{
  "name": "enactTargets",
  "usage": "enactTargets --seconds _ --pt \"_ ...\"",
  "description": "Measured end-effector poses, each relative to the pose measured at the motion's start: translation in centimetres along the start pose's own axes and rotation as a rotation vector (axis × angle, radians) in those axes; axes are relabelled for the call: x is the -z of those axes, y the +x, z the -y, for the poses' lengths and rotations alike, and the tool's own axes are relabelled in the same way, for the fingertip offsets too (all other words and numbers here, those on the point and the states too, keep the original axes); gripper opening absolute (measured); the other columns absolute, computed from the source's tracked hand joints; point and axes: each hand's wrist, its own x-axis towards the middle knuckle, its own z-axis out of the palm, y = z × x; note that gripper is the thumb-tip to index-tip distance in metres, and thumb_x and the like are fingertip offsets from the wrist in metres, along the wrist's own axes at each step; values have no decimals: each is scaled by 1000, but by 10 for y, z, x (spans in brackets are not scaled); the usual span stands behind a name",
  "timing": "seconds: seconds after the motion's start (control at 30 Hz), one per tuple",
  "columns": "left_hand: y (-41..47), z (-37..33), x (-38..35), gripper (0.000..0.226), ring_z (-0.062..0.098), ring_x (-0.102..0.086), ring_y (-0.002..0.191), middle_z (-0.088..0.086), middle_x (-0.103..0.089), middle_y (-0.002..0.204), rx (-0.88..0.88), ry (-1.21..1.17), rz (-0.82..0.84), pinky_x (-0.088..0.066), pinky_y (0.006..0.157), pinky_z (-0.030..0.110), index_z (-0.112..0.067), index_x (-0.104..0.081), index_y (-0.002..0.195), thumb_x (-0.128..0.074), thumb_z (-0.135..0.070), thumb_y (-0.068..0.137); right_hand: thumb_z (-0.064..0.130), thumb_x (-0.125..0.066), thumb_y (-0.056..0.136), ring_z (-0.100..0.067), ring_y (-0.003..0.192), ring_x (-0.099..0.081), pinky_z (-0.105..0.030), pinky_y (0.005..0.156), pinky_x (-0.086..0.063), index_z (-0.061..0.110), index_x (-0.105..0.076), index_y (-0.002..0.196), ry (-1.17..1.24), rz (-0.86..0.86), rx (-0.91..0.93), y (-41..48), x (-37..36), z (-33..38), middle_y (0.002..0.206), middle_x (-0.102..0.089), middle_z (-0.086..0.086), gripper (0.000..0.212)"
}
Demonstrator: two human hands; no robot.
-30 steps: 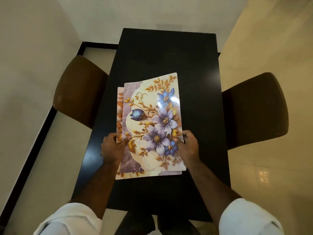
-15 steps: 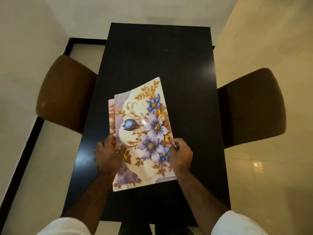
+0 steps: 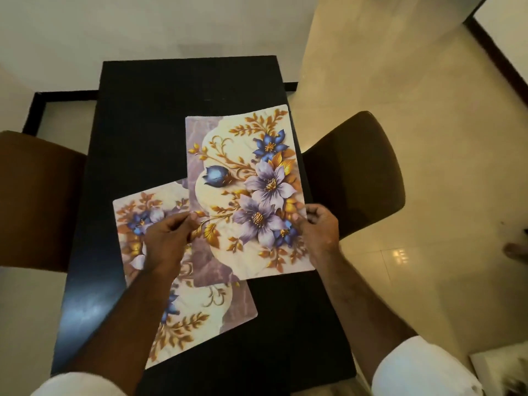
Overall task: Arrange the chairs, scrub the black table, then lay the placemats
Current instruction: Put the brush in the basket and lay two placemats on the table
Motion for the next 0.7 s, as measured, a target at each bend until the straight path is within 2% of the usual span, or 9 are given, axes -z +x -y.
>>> enactTargets --seconds 0.1,0.17,0.23,0.37,0.4,0.53,0.7 --pt "20 -4 -45 21 16 -81 86 -4 -84 97 -103 118 -23 -69 82 36 -15 -84 120 -81 -22 100 15 -90 91 -15 88 -82 -49 79 -70 30 -70 97 -136 -86 53 46 12 7 96 -81 5 25" --pt "38 0 -68 22 21 -81 86 0 -84 98 -146 224 -62 -69 84 44 -12 -85 119 -82 -23 100 20 -92 90 -12 86 -79 -44 77 -69 31 -69 93 -265 -109 97 73 13 9 93 -78 8 26" --pt "51 11 -84 21 26 -81 85 5 -85 98 -186 360 -93 -69 86 51 -11 -87 115 -82 -25 100 23 -92 90 -11 88 -77 -36 75 -67 27 -71 99 -392 -100 108 96 10 4 94 -75 10 23" --pt "64 33 -98 27 24 -77 86 13 -84 105 -251 528 -138 -67 90 46 -3 -84 116 -80 -26 102 25 -87 96 -7 81 -69 -26 68 -60 16 -79 108 -558 -70 91 119 3 -15 95 -74 6 18" --pt "66 36 -100 29 23 -76 87 13 -84 105 -277 562 -151 -67 90 45 -3 -84 116 -80 -27 102 26 -86 97 -8 82 -69 -24 68 -57 14 -80 111 -579 -78 100 121 2 -18 98 -76 4 19" --pt "69 41 -103 32 28 -79 93 12 -84 107 -288 627 -193 -66 91 44 -4 -84 118 -80 -31 102 30 -85 98 -13 93 -76 -35 80 -67 16 -81 118 -577 -99 109 123 3 -26 109 -80 1 25" --pt "68 40 -107 34 27 -80 92 9 -85 108 -285 612 -223 -68 92 49 -6 -85 119 -81 -35 101 32 -87 96 -13 99 -75 -23 73 -61 18 -82 125 -535 -105 130 121 8 -34 119 -79 -1 32"
